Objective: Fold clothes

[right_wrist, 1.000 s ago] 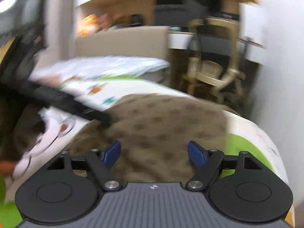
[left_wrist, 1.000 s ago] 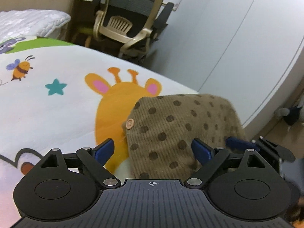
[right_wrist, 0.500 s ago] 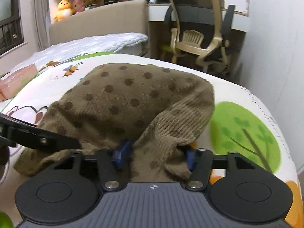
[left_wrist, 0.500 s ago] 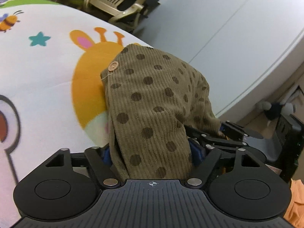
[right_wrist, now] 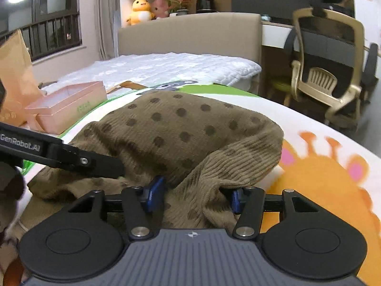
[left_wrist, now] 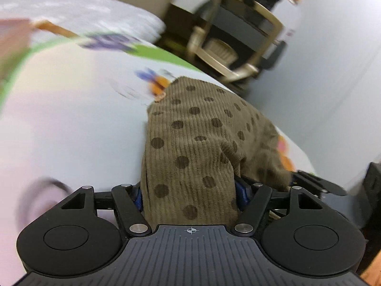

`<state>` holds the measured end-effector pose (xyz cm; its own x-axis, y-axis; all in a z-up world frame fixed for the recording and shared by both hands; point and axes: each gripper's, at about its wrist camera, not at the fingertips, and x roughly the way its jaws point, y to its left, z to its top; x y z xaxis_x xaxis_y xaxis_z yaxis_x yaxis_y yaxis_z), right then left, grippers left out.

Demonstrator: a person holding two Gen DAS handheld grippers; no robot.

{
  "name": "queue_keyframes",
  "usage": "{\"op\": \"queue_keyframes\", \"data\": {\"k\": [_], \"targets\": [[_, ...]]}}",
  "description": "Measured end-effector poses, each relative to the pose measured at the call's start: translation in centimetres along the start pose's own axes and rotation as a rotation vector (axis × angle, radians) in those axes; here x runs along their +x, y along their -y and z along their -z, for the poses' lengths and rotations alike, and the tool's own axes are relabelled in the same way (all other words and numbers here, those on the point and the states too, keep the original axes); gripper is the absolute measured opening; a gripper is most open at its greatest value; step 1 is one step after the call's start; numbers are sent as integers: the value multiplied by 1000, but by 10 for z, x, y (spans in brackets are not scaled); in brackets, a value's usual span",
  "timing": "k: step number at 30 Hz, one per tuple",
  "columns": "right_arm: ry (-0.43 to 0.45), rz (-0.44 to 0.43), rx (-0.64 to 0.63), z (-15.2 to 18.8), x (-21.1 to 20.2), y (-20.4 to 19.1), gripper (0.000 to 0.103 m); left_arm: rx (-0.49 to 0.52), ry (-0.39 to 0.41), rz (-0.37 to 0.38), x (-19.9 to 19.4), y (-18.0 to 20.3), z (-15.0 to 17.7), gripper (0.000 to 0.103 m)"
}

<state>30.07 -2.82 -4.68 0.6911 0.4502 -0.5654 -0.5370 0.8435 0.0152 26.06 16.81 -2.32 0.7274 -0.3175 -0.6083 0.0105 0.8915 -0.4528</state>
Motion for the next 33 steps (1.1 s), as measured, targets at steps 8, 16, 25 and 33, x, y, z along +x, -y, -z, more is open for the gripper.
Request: {"op": "queue_keyframes", "data": {"k": [8, 16, 25, 33], "targets": [[-19, 71, 115, -7, -9, 64, 74, 168, 152, 62, -58, 12, -25, 86], [78, 95, 110, -55, -18, 76, 74, 98, 45, 166, 26, 16, -71, 86], [-75, 304, -73, -69, 95, 48, 74, -26, 51, 196, 36, -18, -79, 76], [101, 179, -187, -44, -5, 20, 77, 67, 100, 108, -13, -27, -36, 91]]}}
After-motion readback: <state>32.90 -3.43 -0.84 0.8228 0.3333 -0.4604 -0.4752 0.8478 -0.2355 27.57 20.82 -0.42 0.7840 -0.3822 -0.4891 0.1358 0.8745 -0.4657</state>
